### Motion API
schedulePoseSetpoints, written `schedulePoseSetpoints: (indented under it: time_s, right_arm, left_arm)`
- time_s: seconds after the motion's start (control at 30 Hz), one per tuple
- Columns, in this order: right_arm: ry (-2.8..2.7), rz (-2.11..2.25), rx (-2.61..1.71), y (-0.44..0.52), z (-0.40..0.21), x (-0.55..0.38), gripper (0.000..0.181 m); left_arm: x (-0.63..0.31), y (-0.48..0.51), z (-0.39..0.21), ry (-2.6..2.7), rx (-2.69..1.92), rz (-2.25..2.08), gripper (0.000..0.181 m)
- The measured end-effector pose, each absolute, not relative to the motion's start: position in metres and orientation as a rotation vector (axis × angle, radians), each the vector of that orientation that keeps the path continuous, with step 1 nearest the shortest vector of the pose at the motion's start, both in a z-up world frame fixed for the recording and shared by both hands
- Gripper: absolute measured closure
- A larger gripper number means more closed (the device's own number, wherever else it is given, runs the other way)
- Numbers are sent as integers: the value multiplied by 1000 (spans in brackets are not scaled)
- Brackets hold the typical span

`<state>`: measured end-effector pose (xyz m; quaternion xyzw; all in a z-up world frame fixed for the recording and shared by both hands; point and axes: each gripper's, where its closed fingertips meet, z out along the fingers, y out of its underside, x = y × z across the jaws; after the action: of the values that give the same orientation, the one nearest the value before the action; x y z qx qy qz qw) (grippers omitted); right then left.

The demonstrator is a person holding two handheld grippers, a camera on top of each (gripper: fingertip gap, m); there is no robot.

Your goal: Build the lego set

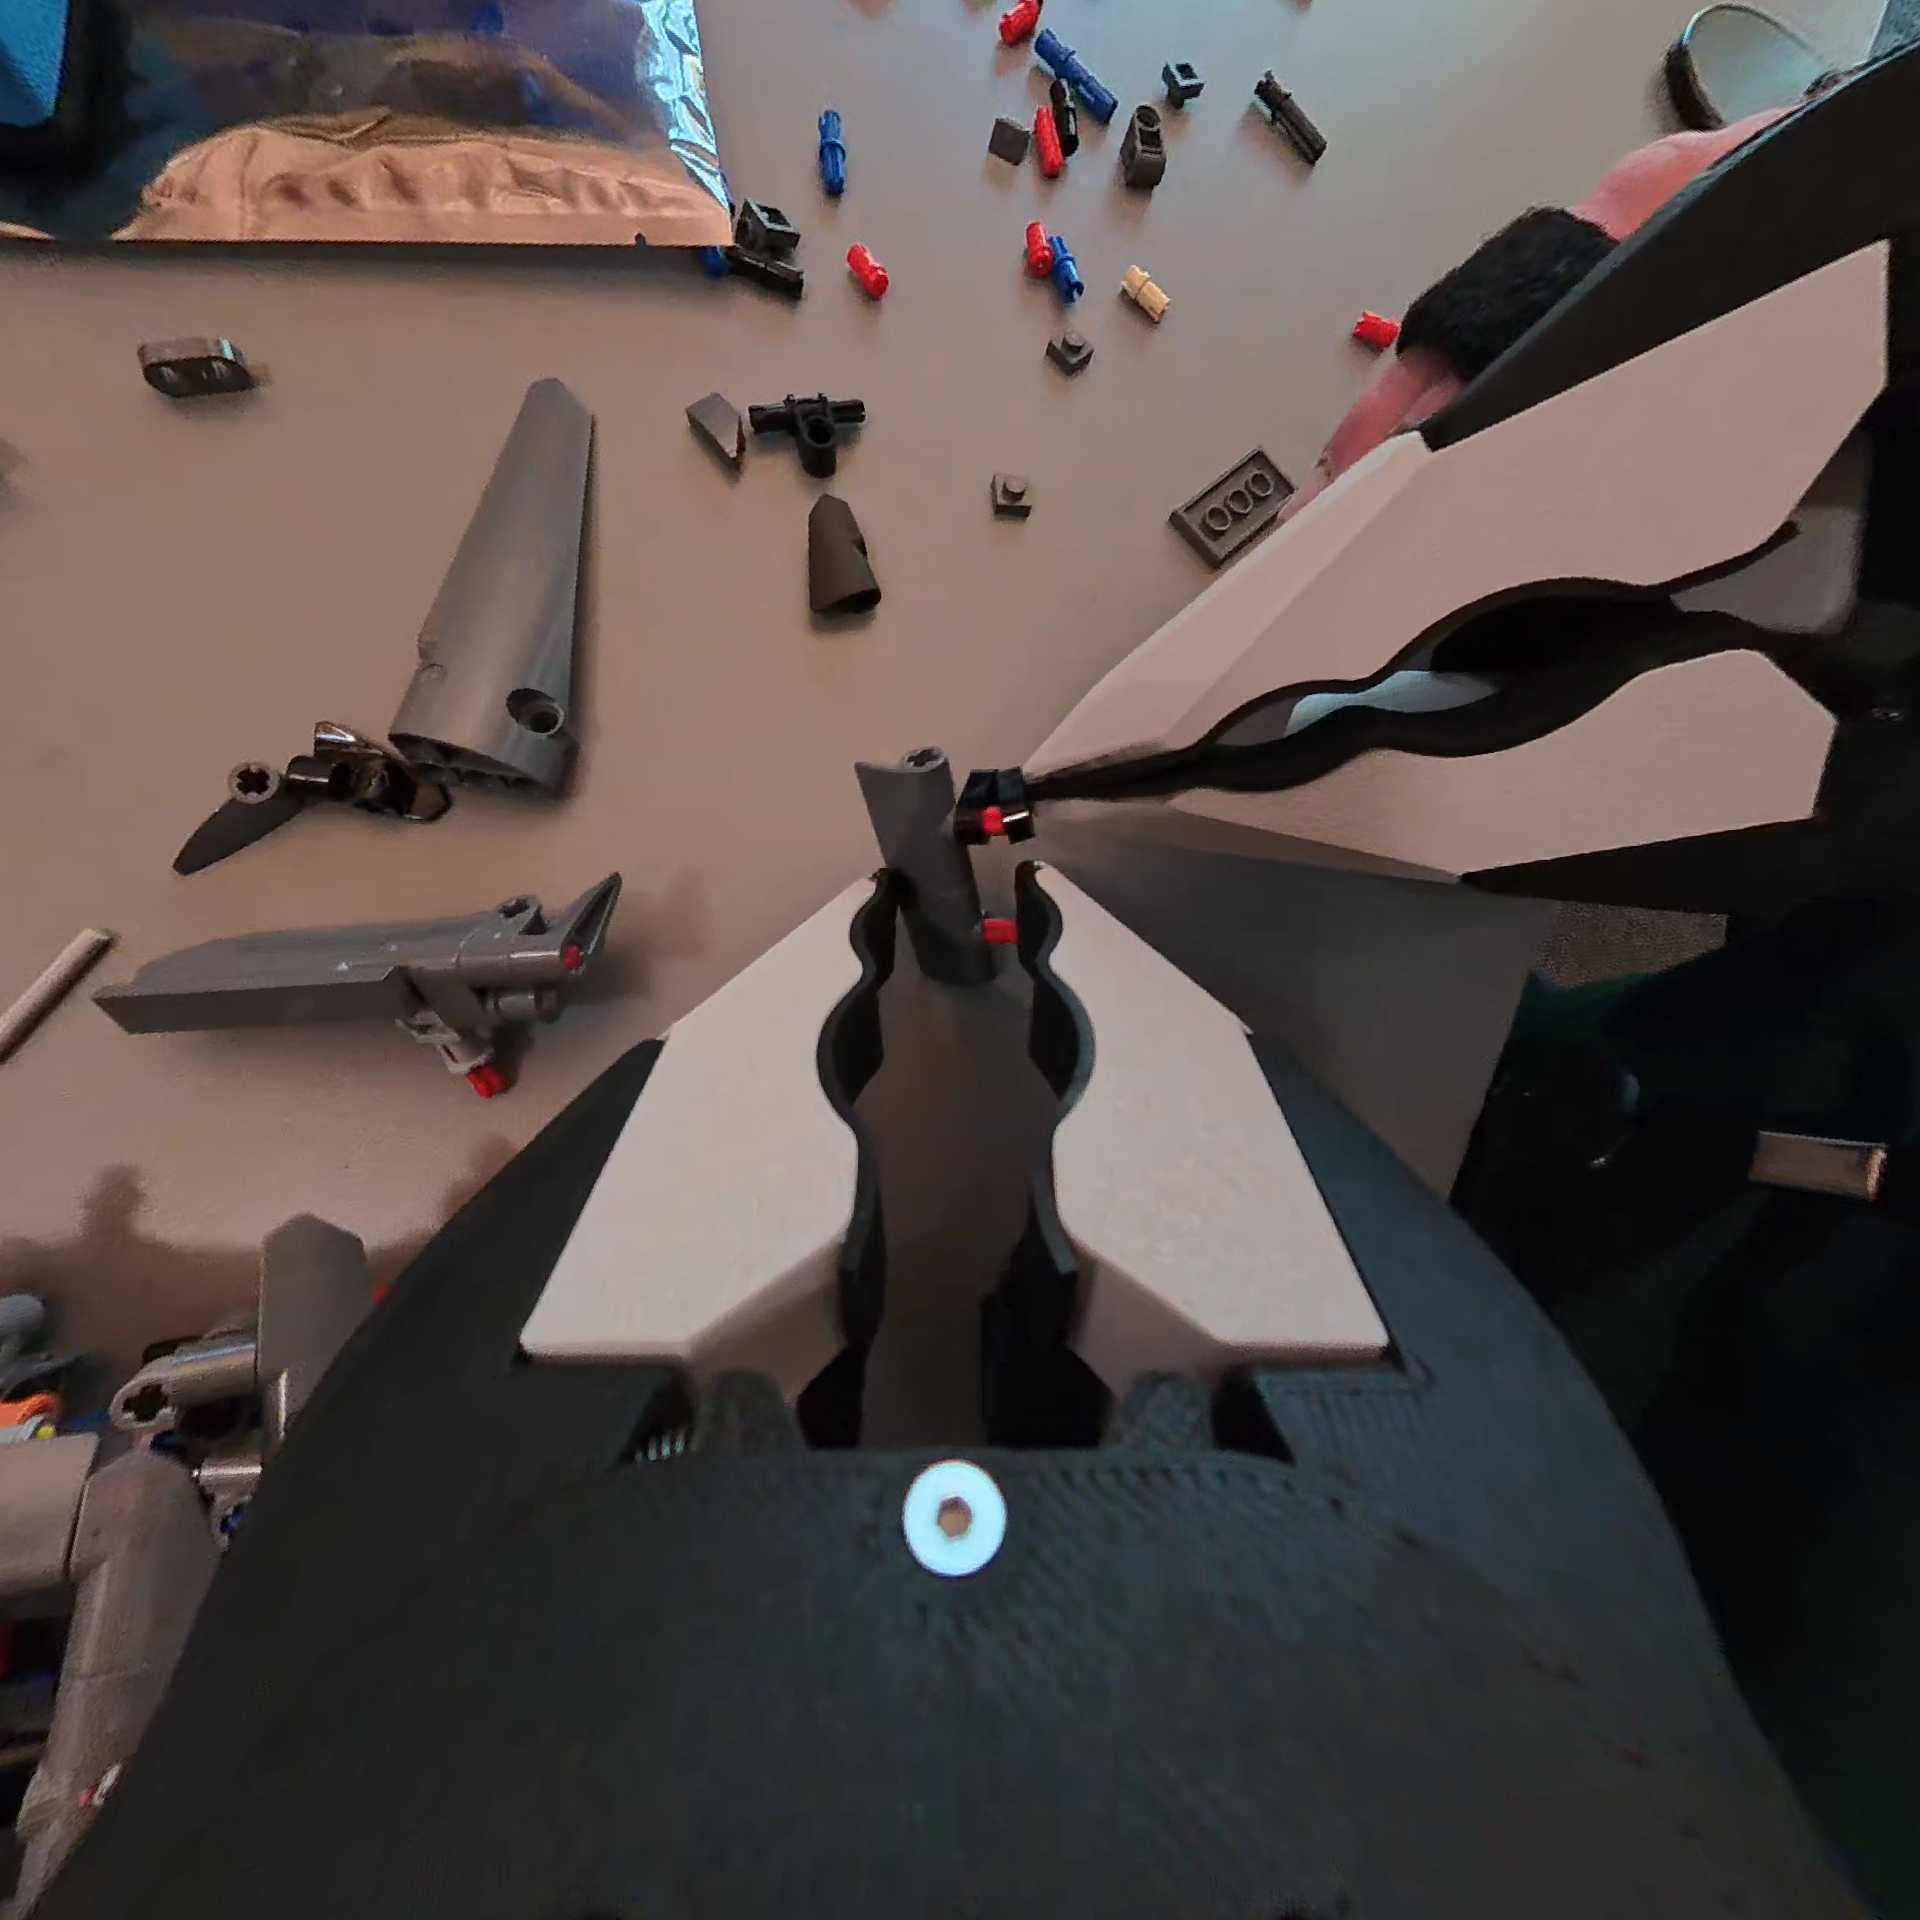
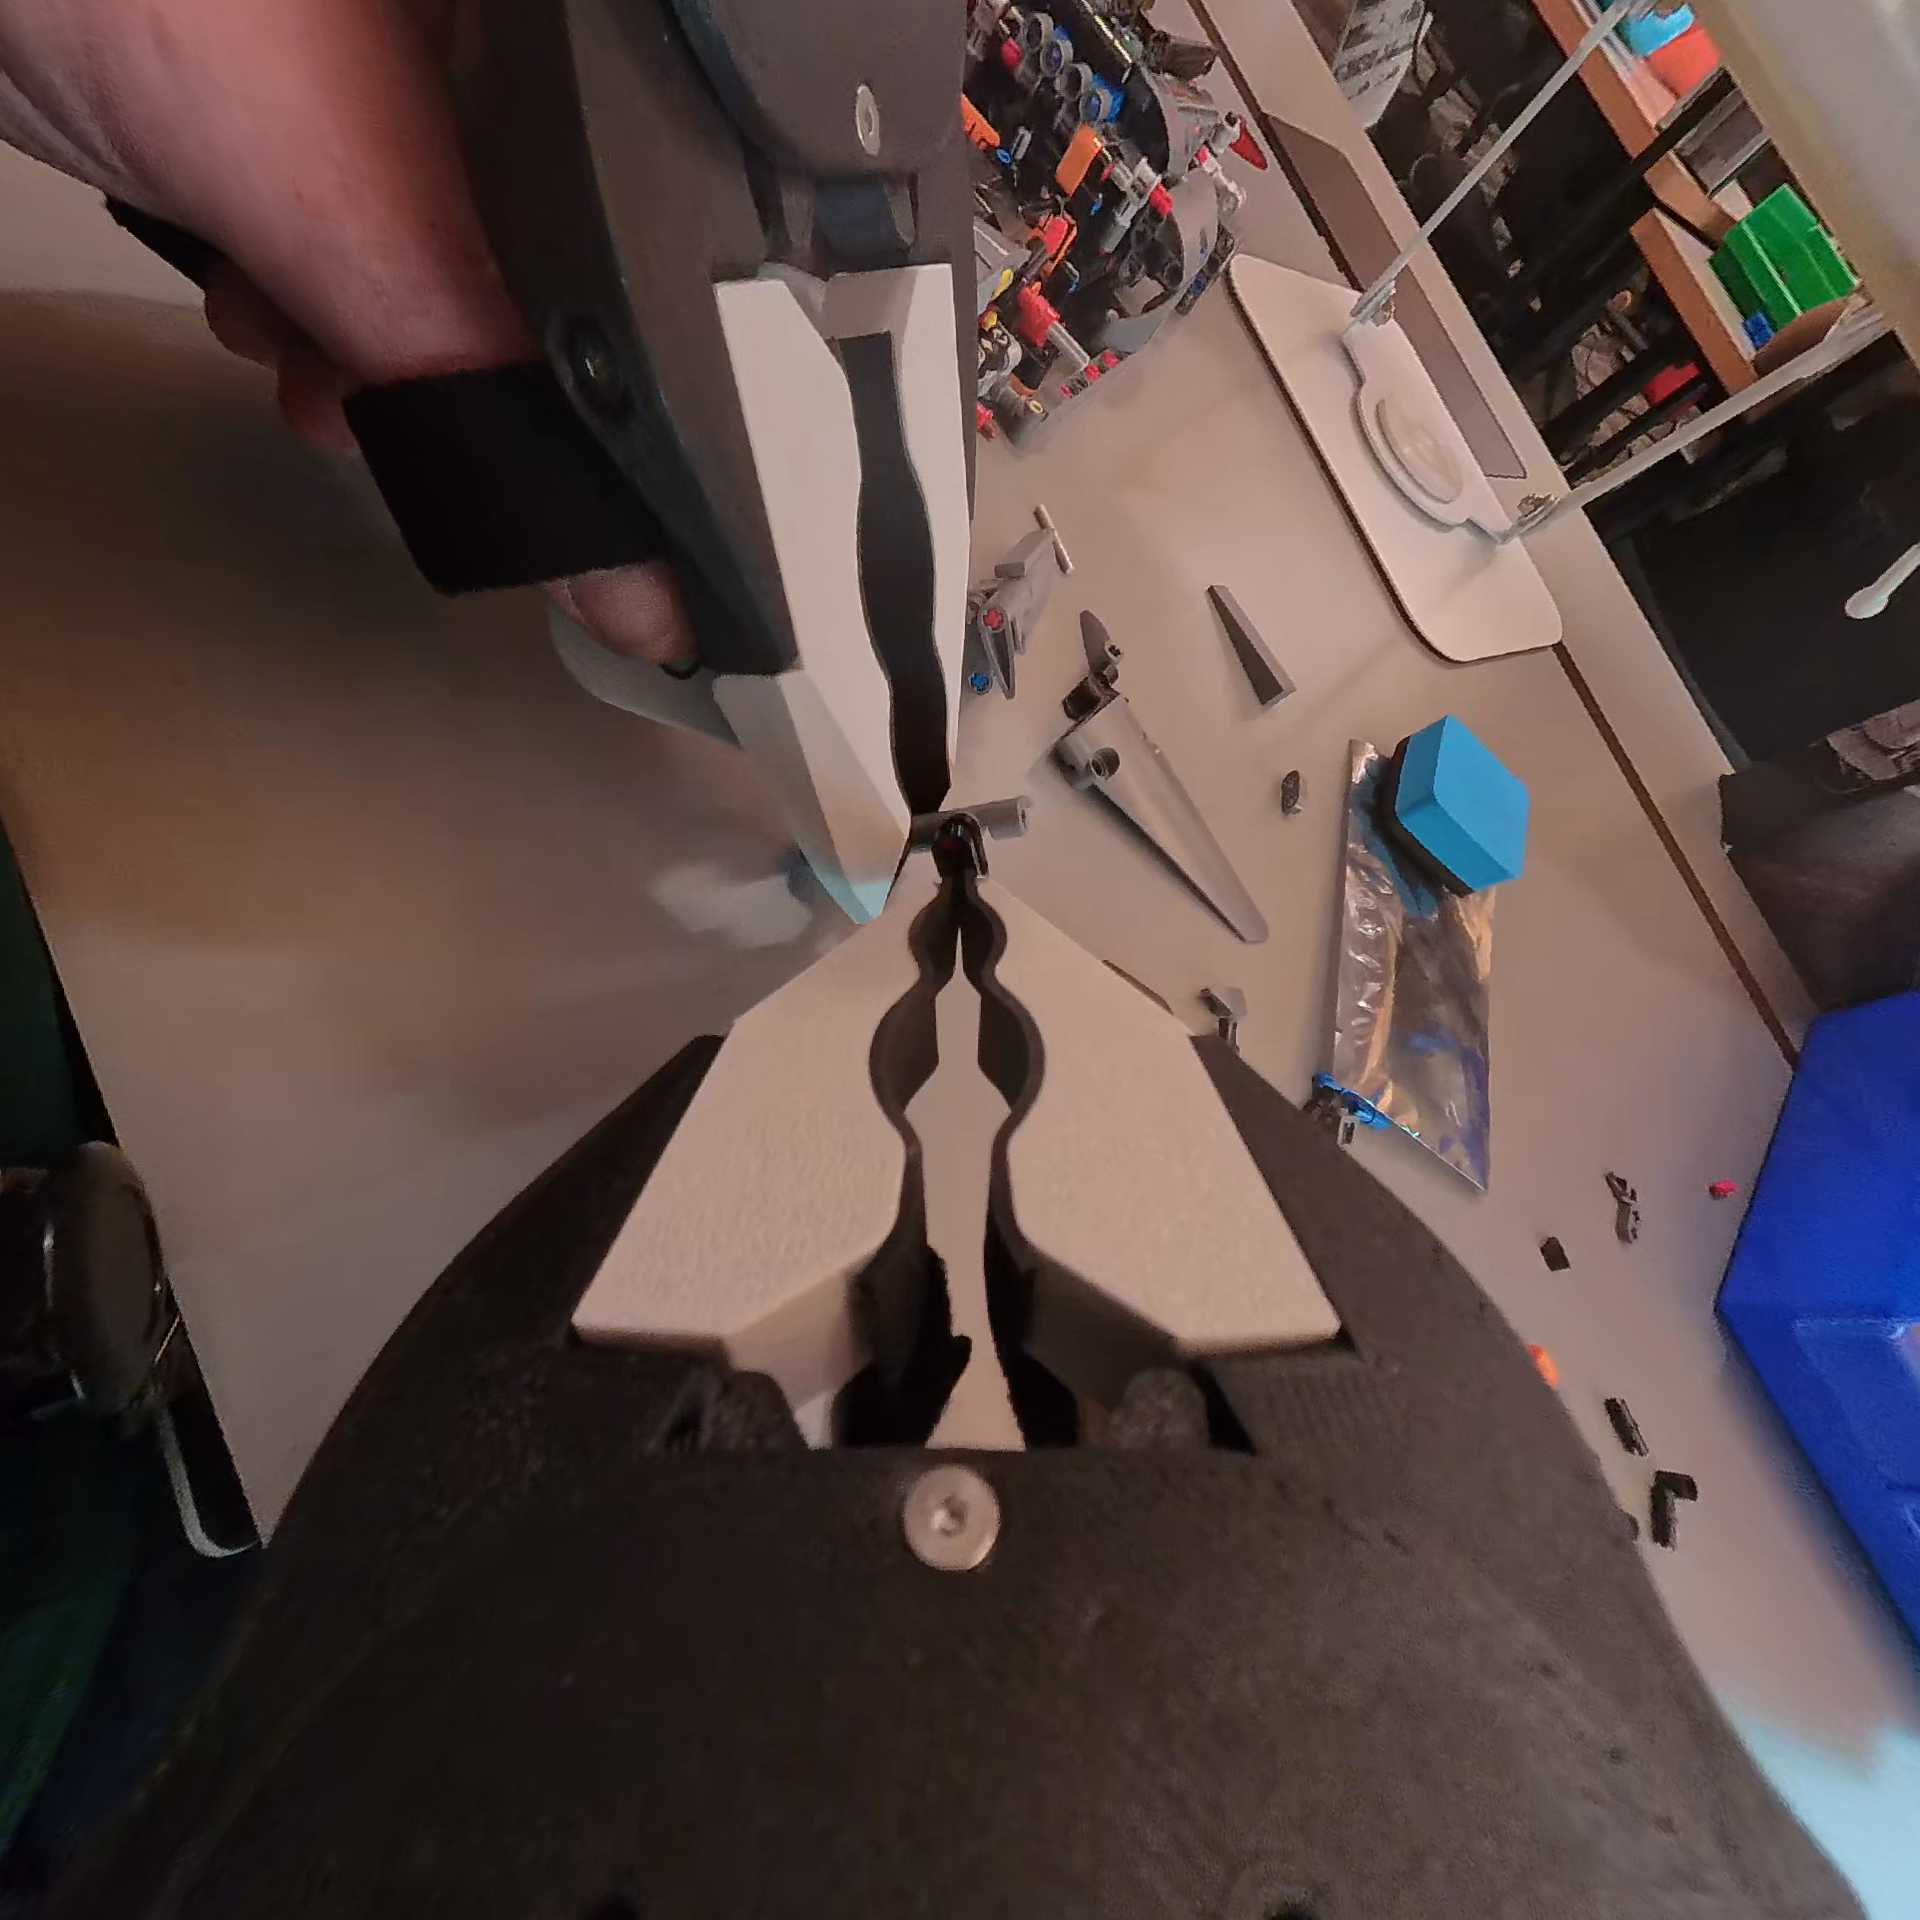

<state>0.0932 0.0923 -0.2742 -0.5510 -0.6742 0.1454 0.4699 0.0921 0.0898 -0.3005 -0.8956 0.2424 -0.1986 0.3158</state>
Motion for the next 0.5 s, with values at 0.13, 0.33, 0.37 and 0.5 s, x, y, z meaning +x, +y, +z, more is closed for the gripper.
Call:
schedulePoseSetpoints:
  time_s: [0.13, 0.33, 0.37, 0.5]
  right_arm:
    - [-1644, 368, -1335, 92, -272, 94, 181]
    - [-1637, 353, -1355, 96, -277, 97, 181]
    - [-1631, 358, -1349, 96, -275, 97, 181]
    - [-1631, 356, -1356, 98, -277, 98, 181]
  left_arm:
    - [96, 89, -298, 644, -2345, -565, 159]
    - [107, 82, -295, 646, -2318, -764, 135]
    - [106, 84, -294, 634, -2309, -765, 139]
    - [104, 87, -293, 617, -2301, -755, 143]
